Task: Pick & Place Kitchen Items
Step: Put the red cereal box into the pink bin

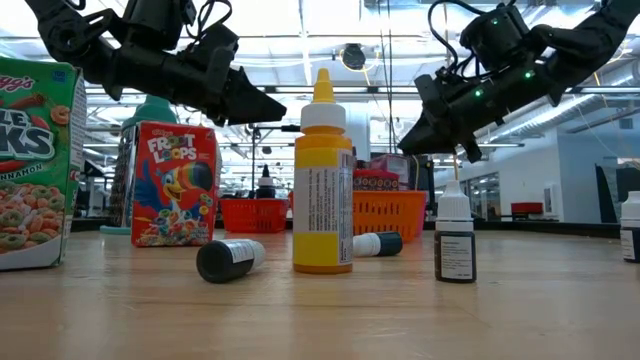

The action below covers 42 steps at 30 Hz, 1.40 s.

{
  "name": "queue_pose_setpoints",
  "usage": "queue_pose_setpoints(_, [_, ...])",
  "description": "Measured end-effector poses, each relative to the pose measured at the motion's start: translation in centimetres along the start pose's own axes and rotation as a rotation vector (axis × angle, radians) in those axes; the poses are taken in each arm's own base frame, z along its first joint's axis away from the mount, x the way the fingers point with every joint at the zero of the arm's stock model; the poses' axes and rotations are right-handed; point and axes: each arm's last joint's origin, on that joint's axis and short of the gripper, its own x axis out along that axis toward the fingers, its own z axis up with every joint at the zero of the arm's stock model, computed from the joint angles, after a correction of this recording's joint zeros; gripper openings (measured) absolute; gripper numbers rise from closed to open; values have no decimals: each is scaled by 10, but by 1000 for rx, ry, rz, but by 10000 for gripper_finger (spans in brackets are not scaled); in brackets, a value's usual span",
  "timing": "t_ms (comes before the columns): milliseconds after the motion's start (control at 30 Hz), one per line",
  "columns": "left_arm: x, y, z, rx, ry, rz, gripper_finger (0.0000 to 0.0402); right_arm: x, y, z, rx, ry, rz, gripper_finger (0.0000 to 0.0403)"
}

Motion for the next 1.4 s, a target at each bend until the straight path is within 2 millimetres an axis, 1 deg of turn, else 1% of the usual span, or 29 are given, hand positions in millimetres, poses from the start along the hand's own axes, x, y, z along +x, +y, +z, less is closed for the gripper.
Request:
queue_pose_setpoints(167, [0,0,2,-31,-24,0,163,5,4,3,-45,-64,34,98])
queue_pose_setpoints(333, [-9,2,13,-34,-53,-11,163,1,9,6,-108,-76,107,113])
queue_pose_setpoints(433, [-19,2,19,-33,-31,-75,163,0,10,7,-111,-75,117,114])
queue_pose_setpoints(533, [-33,0,24,-75,3,-187,164,0,11,6,-113,-65,133,112])
queue_pose_setpoints(633, [-47,-5,26,-96,62,-273,164,0,11,6,-115,-60,137,110])
queue_pose_setpoints(700, [-57,-10,27,-78,89,-305,168,0,11,5,-115,-59,136,110])
queue_pose_setpoints(800, [-69,-17,27,-53,128,-332,186,0,11,5,-115,-59,136,110])
queue_pose_setpoints(933, [-82,-23,31,-103,140,-366,229,0,11,5,-115,-58,136,110])
queue_pose_setpoints(1067, [-91,-28,29,-134,183,-378,270,0,11,5,-115,-57,135,110])
queue_pose_setpoints(1133, [-94,-29,25,-150,234,-364,285,0,11,5,-115,-57,135,110])
queue_pose_setpoints(1267, [-98,-31,15,-210,352,-308,301,0,11,5,-115,-57,135,110])
queue_pose_setpoints(1400, [-100,-34,12,-233,390,-289,302,0,11,5,-115,-58,135,109])
